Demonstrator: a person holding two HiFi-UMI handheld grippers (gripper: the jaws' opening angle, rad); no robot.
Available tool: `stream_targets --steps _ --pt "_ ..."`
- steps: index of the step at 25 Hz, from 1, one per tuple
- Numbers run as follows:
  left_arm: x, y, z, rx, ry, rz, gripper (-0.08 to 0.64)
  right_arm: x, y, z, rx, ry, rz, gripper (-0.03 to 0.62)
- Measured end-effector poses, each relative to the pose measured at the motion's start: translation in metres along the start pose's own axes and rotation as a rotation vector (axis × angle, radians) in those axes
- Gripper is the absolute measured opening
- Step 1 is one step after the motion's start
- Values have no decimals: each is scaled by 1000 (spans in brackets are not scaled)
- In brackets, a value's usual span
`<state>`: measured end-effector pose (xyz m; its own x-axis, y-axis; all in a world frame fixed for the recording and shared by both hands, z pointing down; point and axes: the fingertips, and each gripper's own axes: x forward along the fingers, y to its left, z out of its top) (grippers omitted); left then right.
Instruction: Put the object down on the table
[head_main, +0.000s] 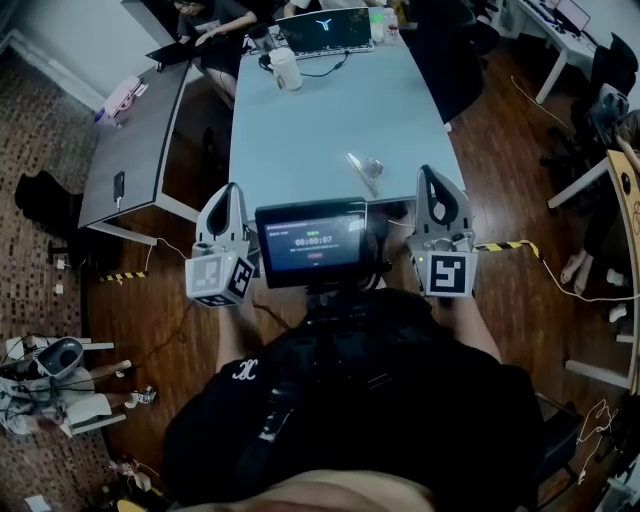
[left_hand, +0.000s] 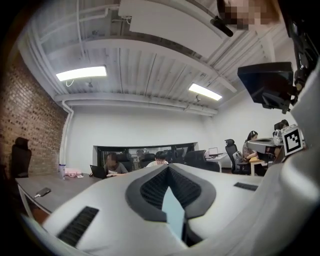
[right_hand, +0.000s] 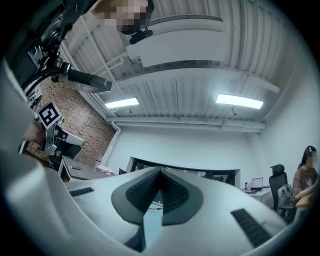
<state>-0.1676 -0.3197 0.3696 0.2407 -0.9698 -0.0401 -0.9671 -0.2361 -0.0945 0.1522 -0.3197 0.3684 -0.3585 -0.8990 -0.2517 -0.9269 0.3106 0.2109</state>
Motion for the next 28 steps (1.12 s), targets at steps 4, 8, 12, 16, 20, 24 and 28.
stream_targets --steps 4,8,12,16,20,24,28 --pt "-84 0 -7 9 -1 -4 -2 -66 45 27 25 -9 -3 -21" --pt "-180 0 -28 -22 36 -13 -2 -146 102 54 41 -4 5 -22" --pt "-258 -19 -31 -8 65 -41 -2 -211 124 90 52 -51 -20 -23" --pt "-323 -35 -19 40 58 -23 -2 -262 132 112 49 -42 -19 -23" --pt "-355 -40 -11 12 52 -9 -2 -285 132 132 50 -69 -30 -23" --pt "-358 -55 -7 9 52 -8 -2 -298 125 131 56 -58 -16 -21" --pt "-357 -54 4 -15 37 -10 -2 -299 131 137 50 -38 13 -23"
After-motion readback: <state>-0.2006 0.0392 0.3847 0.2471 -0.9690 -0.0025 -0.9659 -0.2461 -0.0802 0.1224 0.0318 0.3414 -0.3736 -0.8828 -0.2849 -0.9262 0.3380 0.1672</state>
